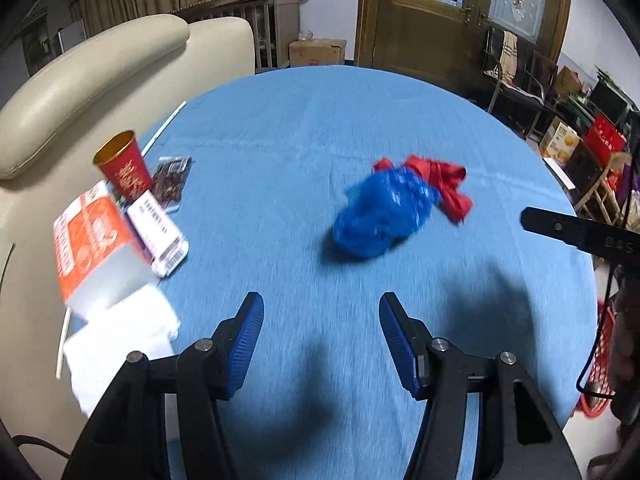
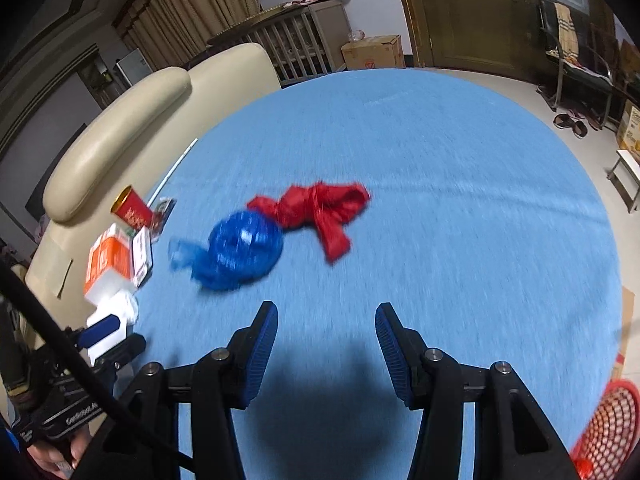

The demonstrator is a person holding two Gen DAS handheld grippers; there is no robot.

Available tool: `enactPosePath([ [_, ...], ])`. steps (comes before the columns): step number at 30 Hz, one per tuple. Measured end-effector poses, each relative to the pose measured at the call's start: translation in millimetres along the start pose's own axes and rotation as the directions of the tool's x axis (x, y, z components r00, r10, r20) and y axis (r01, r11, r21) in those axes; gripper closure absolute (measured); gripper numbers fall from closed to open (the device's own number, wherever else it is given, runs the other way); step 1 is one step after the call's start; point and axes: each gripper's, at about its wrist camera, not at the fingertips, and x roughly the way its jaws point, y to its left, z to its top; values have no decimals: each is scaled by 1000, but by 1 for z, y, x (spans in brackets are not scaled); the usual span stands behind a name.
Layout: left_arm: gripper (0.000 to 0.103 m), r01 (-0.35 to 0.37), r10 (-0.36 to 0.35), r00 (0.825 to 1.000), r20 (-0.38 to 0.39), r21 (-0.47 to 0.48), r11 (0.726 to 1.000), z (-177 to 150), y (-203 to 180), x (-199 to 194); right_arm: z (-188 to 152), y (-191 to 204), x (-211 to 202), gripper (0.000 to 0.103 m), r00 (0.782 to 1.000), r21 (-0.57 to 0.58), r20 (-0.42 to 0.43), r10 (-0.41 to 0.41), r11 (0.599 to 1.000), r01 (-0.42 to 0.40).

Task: Collect trash
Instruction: 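Grasp the blue plastic bag with the left gripper while the right grasps the red bag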

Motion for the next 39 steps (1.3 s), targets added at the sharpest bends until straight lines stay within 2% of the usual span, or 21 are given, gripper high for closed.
enactPosePath([
  [8, 42, 71, -71, 997, 2, -5, 997, 42, -6, 31, 57, 0, 51, 48, 997, 0, -44, 56, 998, -56],
  [17, 42, 179, -179, 984, 3, 22, 984, 58, -23, 52, 100, -4, 101, 48, 984, -89, -134, 116, 988, -129],
  [21, 42, 197, -197, 980, -9, 39, 980, 60, -26, 60, 103, 3, 119, 48, 969, -140, -192, 153, 973, -181],
  [25, 42, 217, -216, 976, -32, 37, 976, 62, -26, 72, 99, 14, 136, 48, 957, -217, -248, 151, 954, -207],
  [30, 42, 250, -249, 967, -60, 7, 968, 60, -24, 89, 91, 17, 140, 50, 962, -266, -237, 140, 943, -202],
  [32, 42, 264, -263, 962, -68, -2, 965, 60, -25, 94, 88, 17, 141, 57, 964, -286, -235, 123, 939, -189],
  [34, 43, 275, -275, 959, -75, -10, 961, 60, -26, 99, 84, 16, 140, 59, 965, -305, -240, 105, 936, -178],
  [39, 64, 307, -308, 948, -84, -26, 951, 60, -27, 104, 76, 19, 132, 66, 974, -334, -213, 76, 931, -146],
])
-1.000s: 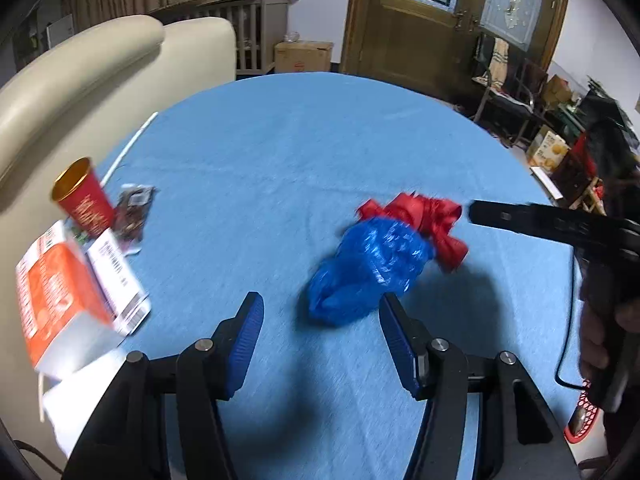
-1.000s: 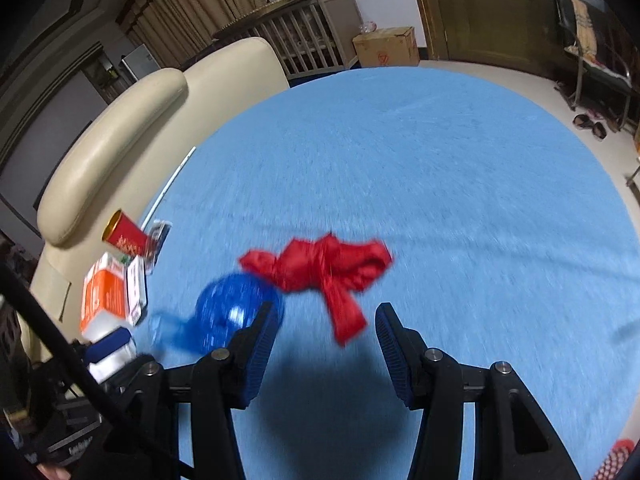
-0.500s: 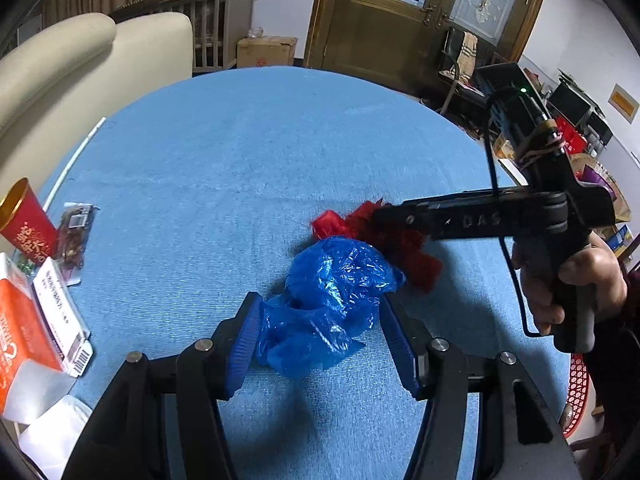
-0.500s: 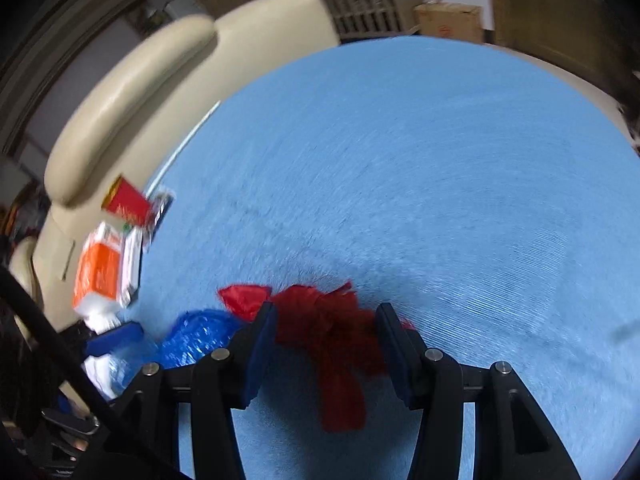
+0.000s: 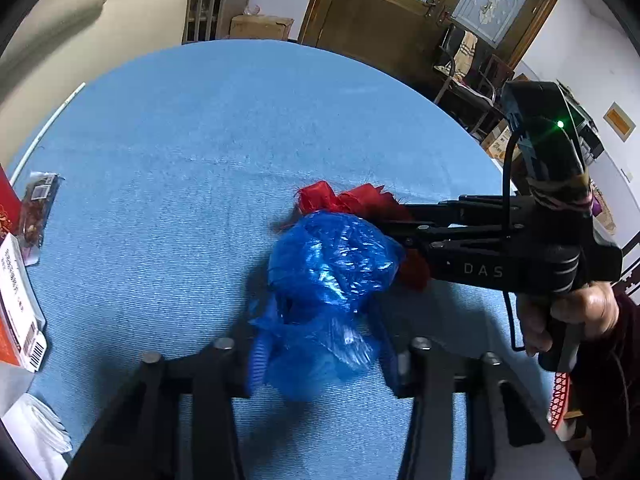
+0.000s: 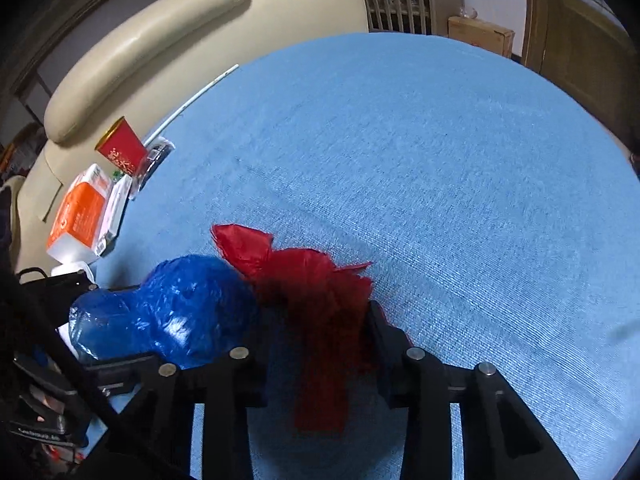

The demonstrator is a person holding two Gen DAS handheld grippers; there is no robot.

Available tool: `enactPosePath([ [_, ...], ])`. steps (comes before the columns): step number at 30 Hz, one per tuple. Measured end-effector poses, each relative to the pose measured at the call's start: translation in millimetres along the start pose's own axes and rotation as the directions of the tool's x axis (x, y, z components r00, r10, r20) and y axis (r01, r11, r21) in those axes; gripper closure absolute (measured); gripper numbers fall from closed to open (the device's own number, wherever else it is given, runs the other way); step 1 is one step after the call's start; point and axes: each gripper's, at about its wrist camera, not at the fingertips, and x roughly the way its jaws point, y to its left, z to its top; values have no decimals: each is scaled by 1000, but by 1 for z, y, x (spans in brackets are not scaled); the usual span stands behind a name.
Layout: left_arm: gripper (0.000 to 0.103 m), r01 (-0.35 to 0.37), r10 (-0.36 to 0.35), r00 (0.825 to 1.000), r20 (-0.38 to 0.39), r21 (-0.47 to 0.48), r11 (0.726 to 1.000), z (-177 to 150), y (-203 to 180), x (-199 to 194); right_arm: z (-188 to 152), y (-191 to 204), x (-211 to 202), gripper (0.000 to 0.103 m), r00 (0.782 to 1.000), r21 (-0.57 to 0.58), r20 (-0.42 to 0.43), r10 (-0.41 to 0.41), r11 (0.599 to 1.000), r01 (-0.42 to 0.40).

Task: Collect trash
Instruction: 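Grasp the blue plastic bag with the left gripper while the right grasps the red bag, then carry the blue and red bags over the red wastebasket with both grippers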

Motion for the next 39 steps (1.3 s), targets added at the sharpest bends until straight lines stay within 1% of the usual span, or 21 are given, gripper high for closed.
enactPosePath([
  [2, 71, 5, -5, 1000, -2, 1, 1000, 0, -3, -1, -3, -2, -4, 69, 1000, 20, 14, -8, 1000, 8],
  [5, 76, -3, 3, 1000, 1, 6, 1000, -2, -6, -3, -9, -7, -12, 70, 999, 59, 32, -14, 998, 13],
  [9, 78, -19, 19, 1000, 14, 2, 1000, -4, -7, -7, -19, -13, -23, 70, 999, 103, 44, -28, 994, 23],
  [12, 79, -17, 16, 1000, 27, 2, 1000, -10, -4, -16, -30, -16, -32, 70, 998, 138, 53, -37, 990, 30],
  [15, 79, -15, 15, 999, 45, 7, 1000, -17, -5, -30, -40, -16, -41, 70, 997, 178, 69, -31, 984, 18],
  [17, 79, -18, 18, 998, 58, 9, 1000, -16, -9, -34, -47, -13, -49, 70, 996, 189, 84, -30, 982, 13],
  [22, 79, -70, 68, 994, 79, 21, 997, -23, -14, -45, -68, -2, -69, 70, 992, 217, 123, -18, 976, -9],
  [26, 79, -132, 130, 988, 89, 26, 991, -30, -22, -56, -90, 8, -91, 70, 986, 248, 164, -15, 968, -26],
  [30, 79, -184, 178, 978, 107, 53, 981, -37, -36, -68, -114, 14, -117, 70, 980, 267, 195, -22, 963, -32],
  [35, 79, -220, 204, 968, 146, 105, 970, -48, -59, -86, -146, 27, -155, 70, 972, 274, 234, -37, 961, -30],
  [39, 79, -226, 200, 964, 173, 146, 963, -57, -79, -96, -168, 37, -180, 70, 963, 273, 265, -51, 962, -24],
])
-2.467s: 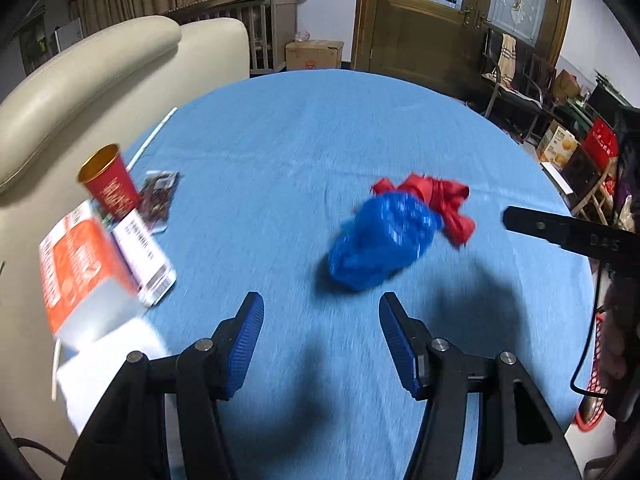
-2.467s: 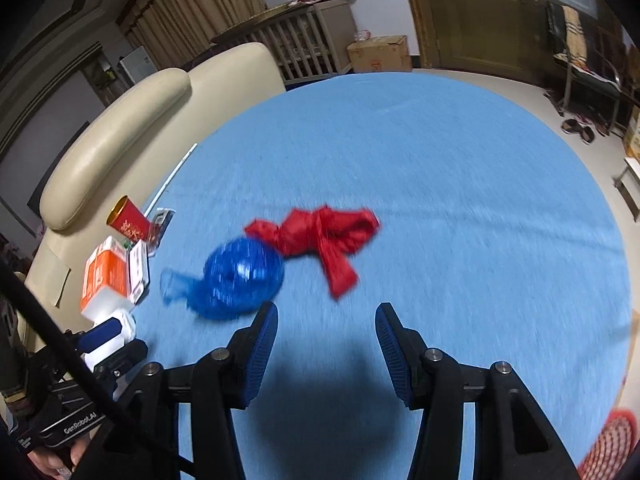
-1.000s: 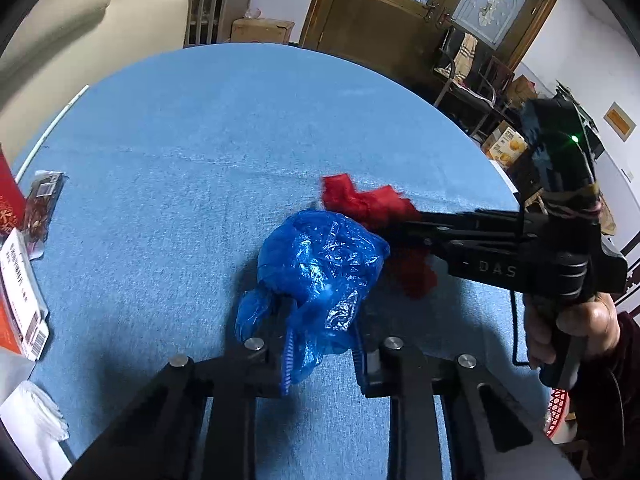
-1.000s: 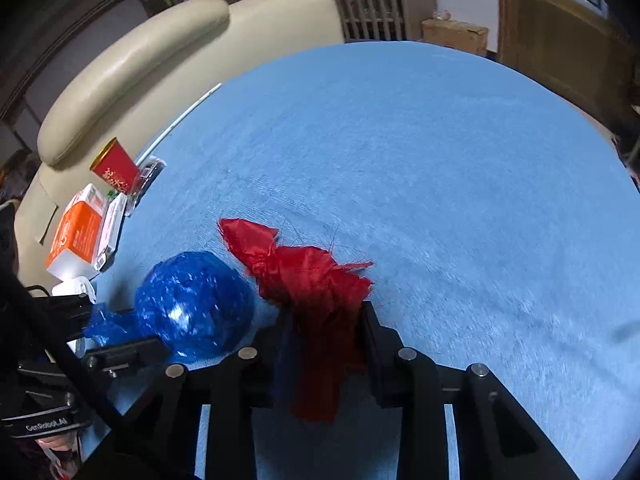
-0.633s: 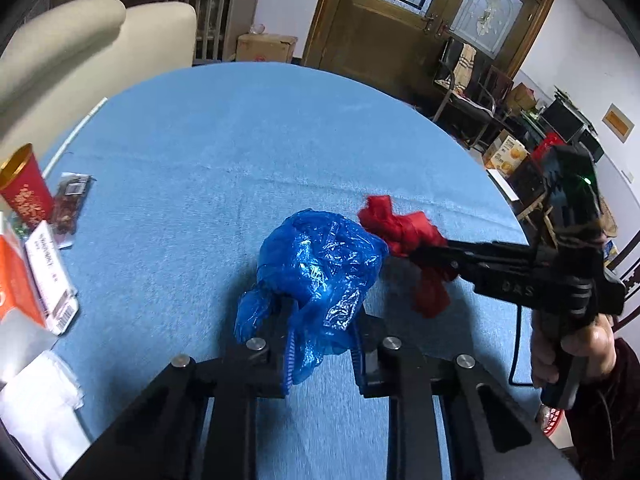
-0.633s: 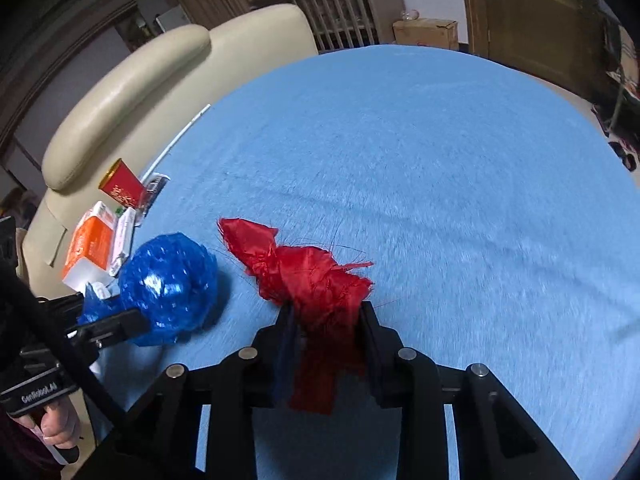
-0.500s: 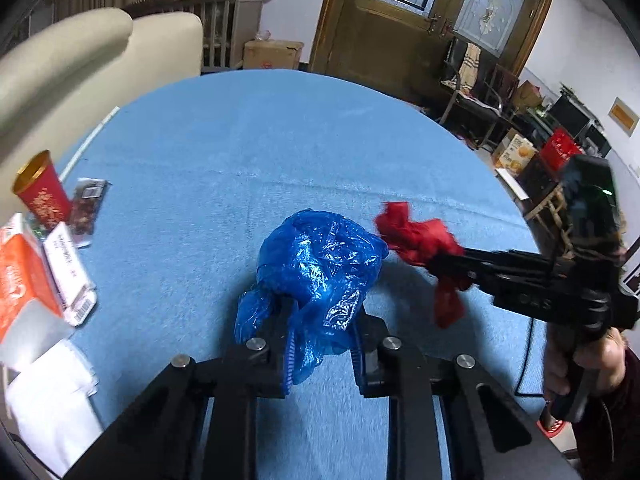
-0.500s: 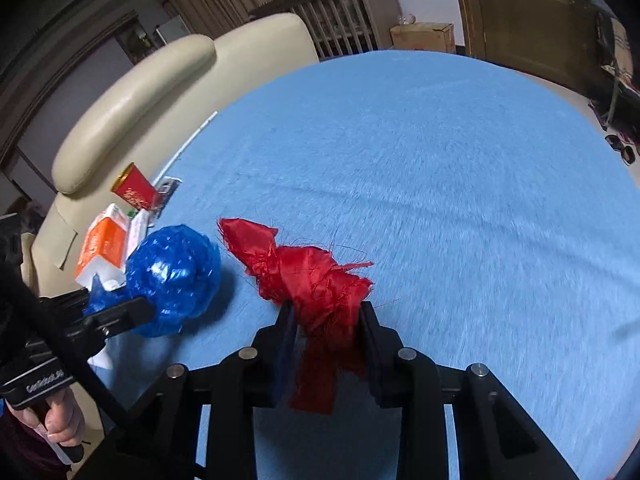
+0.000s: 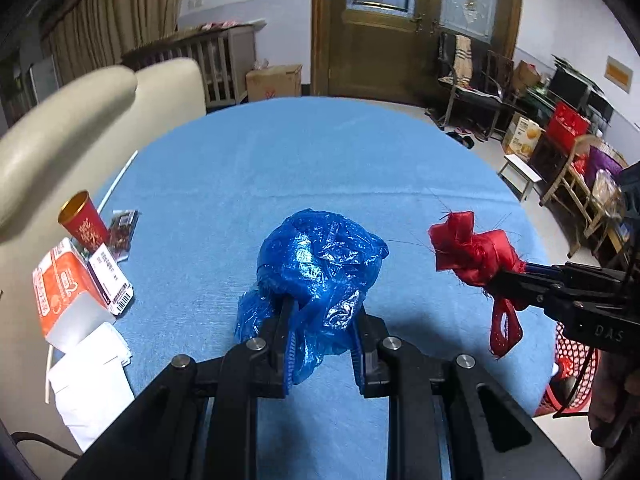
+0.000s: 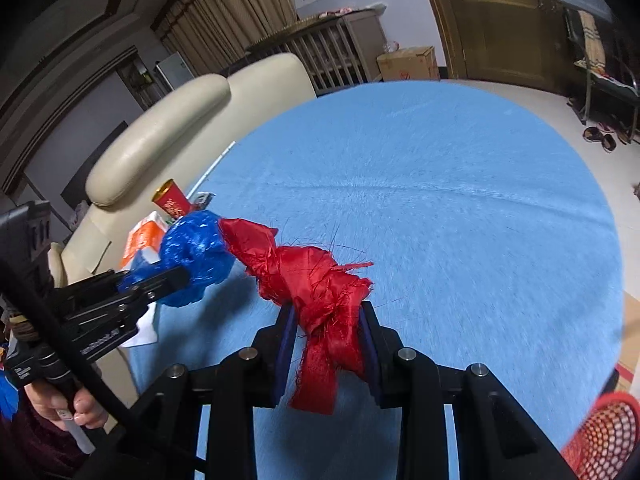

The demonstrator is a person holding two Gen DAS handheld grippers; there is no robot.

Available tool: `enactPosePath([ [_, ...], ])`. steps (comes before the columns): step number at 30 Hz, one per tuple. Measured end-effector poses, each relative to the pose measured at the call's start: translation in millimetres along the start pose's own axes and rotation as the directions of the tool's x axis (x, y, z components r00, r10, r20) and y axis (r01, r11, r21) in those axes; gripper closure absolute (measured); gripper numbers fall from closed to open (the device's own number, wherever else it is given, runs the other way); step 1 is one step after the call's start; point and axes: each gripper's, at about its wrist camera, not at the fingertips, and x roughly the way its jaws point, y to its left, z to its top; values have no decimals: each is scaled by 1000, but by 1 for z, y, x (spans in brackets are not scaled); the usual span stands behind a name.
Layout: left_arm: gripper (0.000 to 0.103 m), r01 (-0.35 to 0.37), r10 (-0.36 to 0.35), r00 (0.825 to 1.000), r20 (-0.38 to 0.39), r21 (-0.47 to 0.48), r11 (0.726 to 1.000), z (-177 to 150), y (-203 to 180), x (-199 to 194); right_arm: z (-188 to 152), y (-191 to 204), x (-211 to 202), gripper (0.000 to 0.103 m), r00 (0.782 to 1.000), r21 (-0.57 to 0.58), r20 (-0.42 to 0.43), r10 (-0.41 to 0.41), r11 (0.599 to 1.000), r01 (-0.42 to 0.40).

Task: Collect trash
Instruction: 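Carry the blue and red bags over the red wastebasket with both grippers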

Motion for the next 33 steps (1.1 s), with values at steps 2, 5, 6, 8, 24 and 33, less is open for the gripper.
enactPosePath([
  [2, 79, 4, -4, 1000, 9, 19, 1000, -4, -7, -7, -7, 3, -13, 70, 1000, -3, 18, -4, 1000, 4],
  [5, 79, 8, -9, 1000, 18, 43, 999, -9, -19, -14, -19, 2, -31, 70, 999, 3, 34, -5, 1000, 5],
  [6, 79, 9, -10, 1000, 19, 49, 999, -10, -22, -16, -21, 3, -34, 70, 999, 5, 35, -5, 1000, 5],
  [8, 79, 13, -14, 1000, 21, 61, 998, -14, -29, -21, -29, 2, -43, 70, 999, 7, 44, -17, 1000, 17],
  [24, 79, 57, -61, 998, 14, 198, 978, -30, -90, -39, -86, -24, -102, 70, 993, 120, 100, -59, 992, 47],
  [33, 79, 79, -85, 996, 6, 297, 951, -33, -133, -44, -109, -42, -130, 70, 988, 170, 133, -83, 984, 59],
])
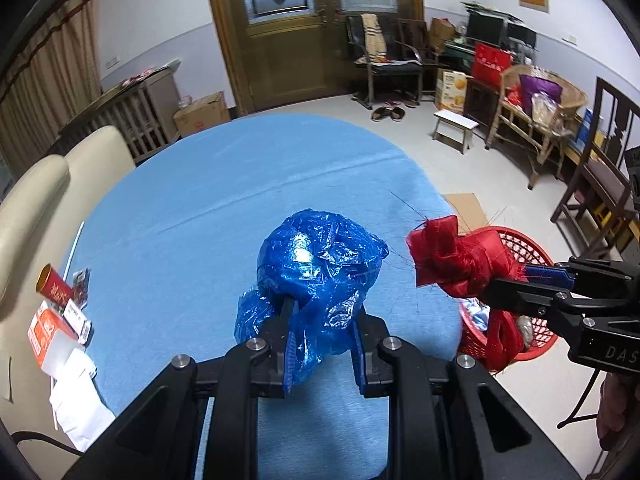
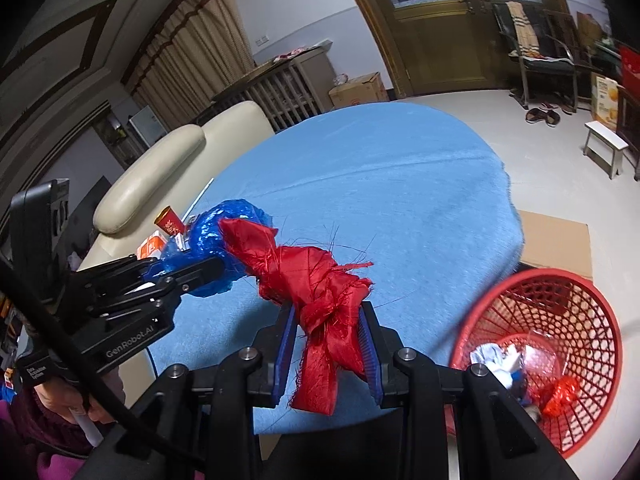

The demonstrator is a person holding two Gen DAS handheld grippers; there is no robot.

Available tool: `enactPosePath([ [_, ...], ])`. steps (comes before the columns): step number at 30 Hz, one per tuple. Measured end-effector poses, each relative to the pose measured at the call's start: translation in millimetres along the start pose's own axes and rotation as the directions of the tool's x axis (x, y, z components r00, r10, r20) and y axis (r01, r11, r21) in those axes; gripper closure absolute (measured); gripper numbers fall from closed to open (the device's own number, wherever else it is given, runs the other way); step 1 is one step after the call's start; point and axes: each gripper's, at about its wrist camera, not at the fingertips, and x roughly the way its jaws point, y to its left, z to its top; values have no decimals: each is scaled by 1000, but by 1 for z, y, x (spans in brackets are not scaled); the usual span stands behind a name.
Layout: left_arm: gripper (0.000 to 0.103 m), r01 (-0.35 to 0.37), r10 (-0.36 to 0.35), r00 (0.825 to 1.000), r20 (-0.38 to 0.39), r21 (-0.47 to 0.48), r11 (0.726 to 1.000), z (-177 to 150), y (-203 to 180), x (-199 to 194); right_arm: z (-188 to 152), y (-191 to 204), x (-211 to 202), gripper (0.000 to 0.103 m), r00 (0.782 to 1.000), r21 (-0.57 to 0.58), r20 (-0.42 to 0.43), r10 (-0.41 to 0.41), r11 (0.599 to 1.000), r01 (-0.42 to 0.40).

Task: Collect trash
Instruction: 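Carry the blue and red bags over the red wastebasket with both grippers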

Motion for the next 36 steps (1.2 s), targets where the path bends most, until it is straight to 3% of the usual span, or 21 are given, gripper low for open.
enactPosePath([
  [36, 79, 85, -80, 996, -31, 235, 968, 24, -114, 12, -37, -103, -82, 70, 991, 191, 81, -103, 978, 86],
])
